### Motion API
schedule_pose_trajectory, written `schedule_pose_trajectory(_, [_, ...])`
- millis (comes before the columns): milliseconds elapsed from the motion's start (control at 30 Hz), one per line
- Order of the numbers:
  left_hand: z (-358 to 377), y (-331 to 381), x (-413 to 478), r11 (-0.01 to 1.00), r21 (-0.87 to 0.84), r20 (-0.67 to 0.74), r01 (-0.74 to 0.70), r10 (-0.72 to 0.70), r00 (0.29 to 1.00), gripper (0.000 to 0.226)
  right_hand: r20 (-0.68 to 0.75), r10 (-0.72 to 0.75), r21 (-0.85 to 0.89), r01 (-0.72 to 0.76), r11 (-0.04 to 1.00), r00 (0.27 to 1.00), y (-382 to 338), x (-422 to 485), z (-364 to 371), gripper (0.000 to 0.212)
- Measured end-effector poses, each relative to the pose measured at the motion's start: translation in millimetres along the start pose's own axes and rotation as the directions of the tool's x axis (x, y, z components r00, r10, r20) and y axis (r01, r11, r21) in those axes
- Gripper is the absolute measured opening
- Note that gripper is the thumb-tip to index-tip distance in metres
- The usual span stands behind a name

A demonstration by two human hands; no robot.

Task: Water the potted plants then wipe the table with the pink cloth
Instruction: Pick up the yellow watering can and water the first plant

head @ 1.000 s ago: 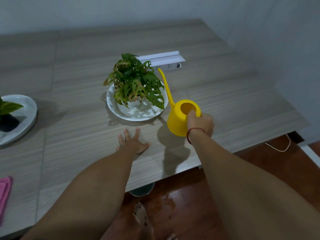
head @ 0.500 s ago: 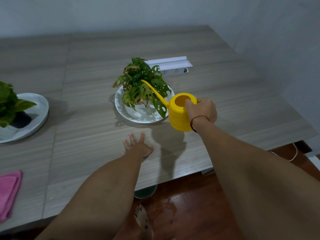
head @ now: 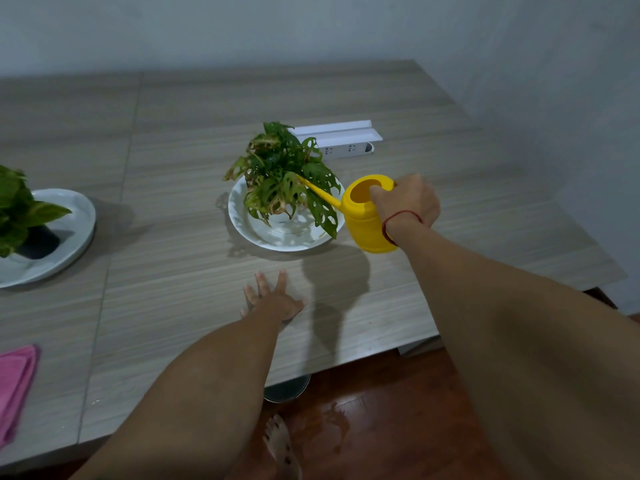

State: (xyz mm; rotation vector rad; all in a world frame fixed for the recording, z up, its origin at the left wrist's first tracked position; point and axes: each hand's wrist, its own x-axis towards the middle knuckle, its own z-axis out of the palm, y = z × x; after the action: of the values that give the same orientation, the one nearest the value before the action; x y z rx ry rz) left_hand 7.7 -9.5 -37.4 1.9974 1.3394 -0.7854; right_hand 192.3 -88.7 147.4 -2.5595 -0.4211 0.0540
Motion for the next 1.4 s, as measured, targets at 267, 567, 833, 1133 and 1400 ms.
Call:
schedule_pose_trajectory(267, [0.4, -0.1, 2.9, 1.0, 0.01, 0.009, 0.01, -0.01, 1.0, 0.092, -0.023, -0.083, -0.079, 0.081, 0.994, 0.996, -15.6, 12.6, -10.0, 0.032])
schedule_pose_trajectory(567, [2.3, 0.3, 3.8, 1.0, -0.004, 0.008, 0.009, -0.009, 1.0, 0.092, -0.076, -0.137, -0.143, 0.125, 0.982, 0.988, -22.5, 23.5, -23.5, 0.039])
schedule_pose_trajectory(833, [1.3, 0.9, 0.7, 1.0, -0.005, 0.008, 0.005, -0.005, 1.0, 0.094, -0.066, -0.176, -0.147, 0.165, 0.975, 0.982, -12.3, 25.2, -34.8, 0.038])
schedule_pose_trajectory(1133, [0.3, 0.8, -6.2, 1.0, 0.001, 0.008, -0.013, 0.013, 1.0, 0.093, -0.113, -0.153, -0.101, 0.142, 0.985, 0.982, -12.3, 24.1, -48.2, 0.04])
schedule_pose_trajectory(1400, [-0.6, 0.5, -10.0, 1.0, 0.005, 0.012, -0.009, 0.009, 1.0, 0.091, -0.134, -0.199, -0.125, 0.182, 0.975, 0.971, -25.2, 23.0, -52.3, 0.036])
